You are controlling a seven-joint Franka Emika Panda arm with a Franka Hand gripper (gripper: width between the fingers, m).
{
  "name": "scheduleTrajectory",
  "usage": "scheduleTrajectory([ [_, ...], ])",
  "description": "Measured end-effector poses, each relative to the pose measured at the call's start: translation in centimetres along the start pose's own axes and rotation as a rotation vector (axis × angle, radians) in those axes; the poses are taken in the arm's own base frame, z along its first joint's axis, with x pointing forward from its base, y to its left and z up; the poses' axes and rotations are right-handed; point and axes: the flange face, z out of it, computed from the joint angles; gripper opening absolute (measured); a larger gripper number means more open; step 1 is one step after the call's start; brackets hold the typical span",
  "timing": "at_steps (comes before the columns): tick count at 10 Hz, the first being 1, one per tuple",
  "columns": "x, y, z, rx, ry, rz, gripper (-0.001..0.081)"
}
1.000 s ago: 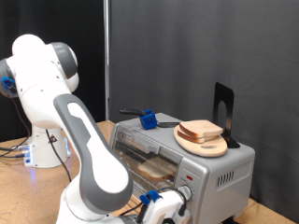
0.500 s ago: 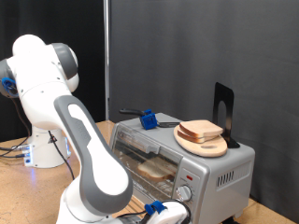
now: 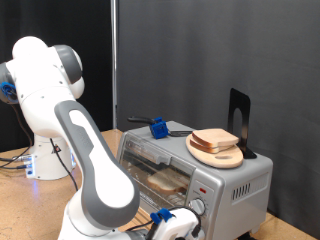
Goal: Make a piece of toast with the oven
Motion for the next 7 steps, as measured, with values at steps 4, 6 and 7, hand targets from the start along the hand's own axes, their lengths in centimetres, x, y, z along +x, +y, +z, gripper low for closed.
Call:
scheduleTrajectory([
  [4, -0.1, 0.4, -1.0, 0.032, 0.028, -0.039, 0.0671],
  [6, 0.0, 0.5, -1.3, 0.027, 0.035, -0.035, 0.0682],
  [7, 0.0, 0.5, -1.3, 0.026, 0.036, -0.038, 0.0682],
])
